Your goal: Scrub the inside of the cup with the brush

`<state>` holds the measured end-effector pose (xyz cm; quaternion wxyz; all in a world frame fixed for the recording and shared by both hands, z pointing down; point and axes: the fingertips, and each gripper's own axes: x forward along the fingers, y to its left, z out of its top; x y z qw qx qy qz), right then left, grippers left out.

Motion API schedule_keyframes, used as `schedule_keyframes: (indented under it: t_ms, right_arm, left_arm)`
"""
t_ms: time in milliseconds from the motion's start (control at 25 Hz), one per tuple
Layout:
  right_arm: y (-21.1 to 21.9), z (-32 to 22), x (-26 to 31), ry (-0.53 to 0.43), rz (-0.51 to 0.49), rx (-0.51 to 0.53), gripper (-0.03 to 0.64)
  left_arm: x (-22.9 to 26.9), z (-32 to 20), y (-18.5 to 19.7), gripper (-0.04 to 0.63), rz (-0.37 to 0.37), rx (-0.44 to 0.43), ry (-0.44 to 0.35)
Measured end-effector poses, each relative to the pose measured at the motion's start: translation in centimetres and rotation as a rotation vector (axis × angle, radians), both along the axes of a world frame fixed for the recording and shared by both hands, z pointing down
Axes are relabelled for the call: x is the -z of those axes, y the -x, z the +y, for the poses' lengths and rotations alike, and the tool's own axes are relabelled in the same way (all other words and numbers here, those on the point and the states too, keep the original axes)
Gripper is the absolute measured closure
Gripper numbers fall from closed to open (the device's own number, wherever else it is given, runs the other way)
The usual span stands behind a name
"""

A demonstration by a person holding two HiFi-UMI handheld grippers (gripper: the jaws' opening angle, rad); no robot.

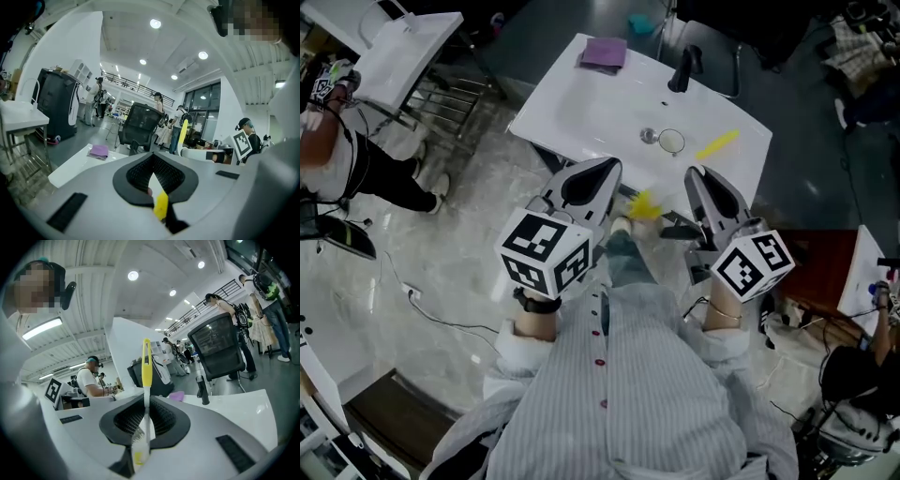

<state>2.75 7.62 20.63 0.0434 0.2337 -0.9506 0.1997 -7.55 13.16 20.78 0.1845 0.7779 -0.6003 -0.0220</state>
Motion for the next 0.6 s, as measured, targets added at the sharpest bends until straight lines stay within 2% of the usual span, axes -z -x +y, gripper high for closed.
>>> schedule_keyframes:
  t_ms: [320, 600]
  right_arm:
    - [2.1, -10.7, 2.0, -0.017, -0.027, 0.019, 0.56]
    - [1.0, -18.4, 2.1, -0.005, -0.05, -0.013, 0.56]
  left_arm:
    - [1.8, -11.1, 1.5, 0.586, -0.025, -0.002, -0.018]
    - [1.4, -19.2, 0.7, 0.586, -0.039, -0.043, -0.001]
